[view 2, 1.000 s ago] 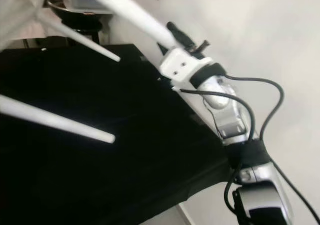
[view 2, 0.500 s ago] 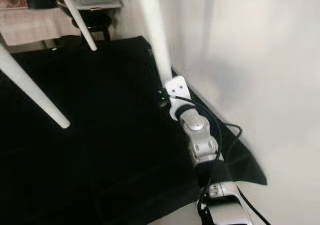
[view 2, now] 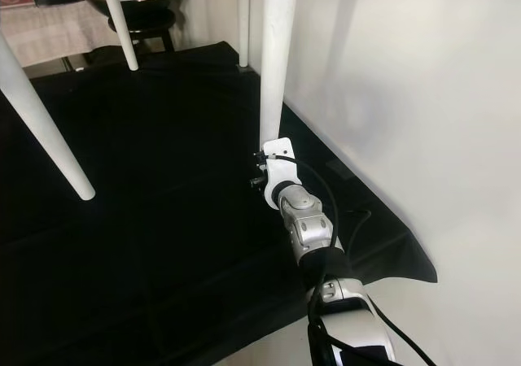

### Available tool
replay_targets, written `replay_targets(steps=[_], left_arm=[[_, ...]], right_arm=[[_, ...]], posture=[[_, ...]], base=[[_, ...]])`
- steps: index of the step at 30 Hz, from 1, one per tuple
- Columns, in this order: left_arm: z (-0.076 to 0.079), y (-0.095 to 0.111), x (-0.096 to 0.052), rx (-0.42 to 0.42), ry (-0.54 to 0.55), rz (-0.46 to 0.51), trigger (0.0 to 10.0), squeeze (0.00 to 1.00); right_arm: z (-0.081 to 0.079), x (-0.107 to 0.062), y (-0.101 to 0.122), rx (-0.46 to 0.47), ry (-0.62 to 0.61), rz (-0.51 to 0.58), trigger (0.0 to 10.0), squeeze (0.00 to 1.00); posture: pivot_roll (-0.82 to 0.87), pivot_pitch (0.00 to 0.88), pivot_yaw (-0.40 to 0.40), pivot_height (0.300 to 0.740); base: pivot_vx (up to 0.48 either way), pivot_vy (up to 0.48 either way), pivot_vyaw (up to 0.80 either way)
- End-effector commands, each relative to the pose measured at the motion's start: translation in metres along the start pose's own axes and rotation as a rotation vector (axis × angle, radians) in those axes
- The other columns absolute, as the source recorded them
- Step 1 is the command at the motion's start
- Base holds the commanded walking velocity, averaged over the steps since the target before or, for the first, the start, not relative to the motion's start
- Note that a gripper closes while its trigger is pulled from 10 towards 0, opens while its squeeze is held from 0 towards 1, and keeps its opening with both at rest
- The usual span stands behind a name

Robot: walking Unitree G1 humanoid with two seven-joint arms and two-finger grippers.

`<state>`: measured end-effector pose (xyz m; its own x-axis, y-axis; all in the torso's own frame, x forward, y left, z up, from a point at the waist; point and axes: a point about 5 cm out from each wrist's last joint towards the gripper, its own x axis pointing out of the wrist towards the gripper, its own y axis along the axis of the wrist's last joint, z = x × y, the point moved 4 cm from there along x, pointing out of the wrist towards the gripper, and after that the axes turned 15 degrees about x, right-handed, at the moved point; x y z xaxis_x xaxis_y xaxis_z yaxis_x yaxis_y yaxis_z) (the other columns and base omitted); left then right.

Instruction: Building children table

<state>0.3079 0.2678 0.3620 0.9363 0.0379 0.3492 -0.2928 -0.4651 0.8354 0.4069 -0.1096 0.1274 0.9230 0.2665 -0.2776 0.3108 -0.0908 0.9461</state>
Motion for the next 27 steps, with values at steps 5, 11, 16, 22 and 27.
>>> replay_targets(steps=[5, 11, 16, 22, 27], left_arm=[[0.056, -0.015, -0.014, -0.041, -0.186, -0.03, 10.0, 0.0], [0.083, -0.032, -0.032, -0.042, -0.224, -0.081, 10.0, 0.0], [0.1, -0.045, -0.045, -0.089, -0.23, -0.133, 10.0, 0.0], [0.112, -0.063, -0.061, -0.056, -0.198, -0.193, 10.0, 0.0], [0.111, -0.082, -0.074, -0.015, -0.142, -0.26, 10.0, 0.0]], right_arm=[[-0.023, -0.002, -0.005, 0.002, 0.098, -0.081, 10.0, 0.9], [-0.02, -0.015, 0.0, 0.041, 0.12, -0.026, 10.0, 1.0], [-0.012, -0.038, -0.012, 0.045, 0.121, -0.015, 10.0, 1.0], [-0.003, -0.071, -0.01, -0.031, 0.132, 0.092, 10.0, 1.0], [-0.006, -0.087, 0.003, -0.045, 0.161, 0.243, 10.0, 1.0]], posture=[[-0.02, 0.065, -0.039, 0.74], [-0.04, 0.059, -0.041, 0.74], [-0.05, 0.056, -0.045, 0.74], [-0.08, 0.059, -0.048, 0.74], [-0.08, 0.052, -0.049, 0.74]], base=[[0.0, 0.0, 0.0], [0.0, 0.0, 0.0], [0.0, 0.0, 0.0], [0.0, 0.0, 0.0], [0.0, 0.0, 0.0]])
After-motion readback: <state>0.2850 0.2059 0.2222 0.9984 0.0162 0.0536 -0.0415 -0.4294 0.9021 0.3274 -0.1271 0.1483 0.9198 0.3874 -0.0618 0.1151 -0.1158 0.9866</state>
